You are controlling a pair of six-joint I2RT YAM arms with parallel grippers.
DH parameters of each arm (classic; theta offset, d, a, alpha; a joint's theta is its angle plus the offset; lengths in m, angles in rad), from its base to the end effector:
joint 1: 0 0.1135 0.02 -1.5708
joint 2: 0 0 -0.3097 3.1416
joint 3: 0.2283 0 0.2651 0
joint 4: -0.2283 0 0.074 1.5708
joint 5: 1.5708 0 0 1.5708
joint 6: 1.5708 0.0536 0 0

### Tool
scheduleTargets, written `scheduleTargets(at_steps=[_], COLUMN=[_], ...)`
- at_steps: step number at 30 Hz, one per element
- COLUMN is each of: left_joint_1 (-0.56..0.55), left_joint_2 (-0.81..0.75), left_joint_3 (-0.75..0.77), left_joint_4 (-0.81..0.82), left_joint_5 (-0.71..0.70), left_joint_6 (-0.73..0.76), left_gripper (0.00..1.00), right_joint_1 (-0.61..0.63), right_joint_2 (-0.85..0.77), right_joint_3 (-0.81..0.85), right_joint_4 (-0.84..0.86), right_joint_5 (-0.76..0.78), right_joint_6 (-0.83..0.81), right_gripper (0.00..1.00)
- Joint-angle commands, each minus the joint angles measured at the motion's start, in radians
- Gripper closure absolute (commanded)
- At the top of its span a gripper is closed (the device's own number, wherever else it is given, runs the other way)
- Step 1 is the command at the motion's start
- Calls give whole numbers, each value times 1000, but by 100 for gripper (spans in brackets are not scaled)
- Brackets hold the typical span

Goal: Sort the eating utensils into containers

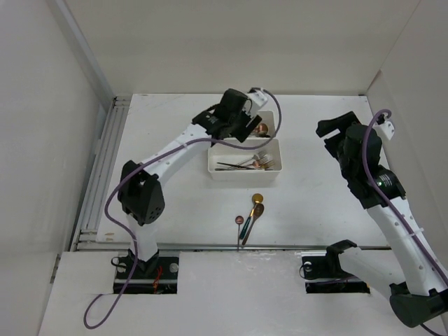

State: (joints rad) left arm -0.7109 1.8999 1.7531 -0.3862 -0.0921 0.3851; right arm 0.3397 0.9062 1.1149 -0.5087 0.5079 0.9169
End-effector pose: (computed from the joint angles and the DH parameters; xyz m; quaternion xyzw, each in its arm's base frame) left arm 0.3776 -0.3186 0.3634 0.4324 0.7523 -0.0409 0.4953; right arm 0.1828 0.0369 0.4338 0.3647 0.7044 0.1741 0.5836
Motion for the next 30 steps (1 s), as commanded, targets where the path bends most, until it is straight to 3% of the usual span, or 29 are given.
scheduleTargets(at_steps=[1, 2, 6, 12, 19, 24, 30], left_joint_1=[36, 36, -47, -174, -242, -286, -321], left_joint_2=[-166, -200, -272, -363, -349, -297, -228], left_joint_3=[7, -30, -231, -550, -684, -695, -707], left_joint_4=[-52, -112, -236, -203, -132, -102, -66], left_joint_5=[20, 91, 172, 267, 313, 336, 261], left_joint_6=[-335, -406, -408, -377, -419, -446, -469], left_gripper=[35, 37, 40, 44, 41, 41, 41], right_joint_1=[-5, -5, 4, 24, 24, 24, 24], right_joint_2=[-16, -29, -52, -92, -136, -199, -289], right_joint_3=[-3, -3, -21, -72, -107, -116, -116], right_joint_4=[-14, -25, -50, -105, -156, -211, -289], right_joint_5=[1, 1, -8, 3, 24, 67, 127], right_joint_6=[13, 22, 34, 63, 82, 91, 109], right_gripper=[19, 19, 20, 20, 20, 20, 20])
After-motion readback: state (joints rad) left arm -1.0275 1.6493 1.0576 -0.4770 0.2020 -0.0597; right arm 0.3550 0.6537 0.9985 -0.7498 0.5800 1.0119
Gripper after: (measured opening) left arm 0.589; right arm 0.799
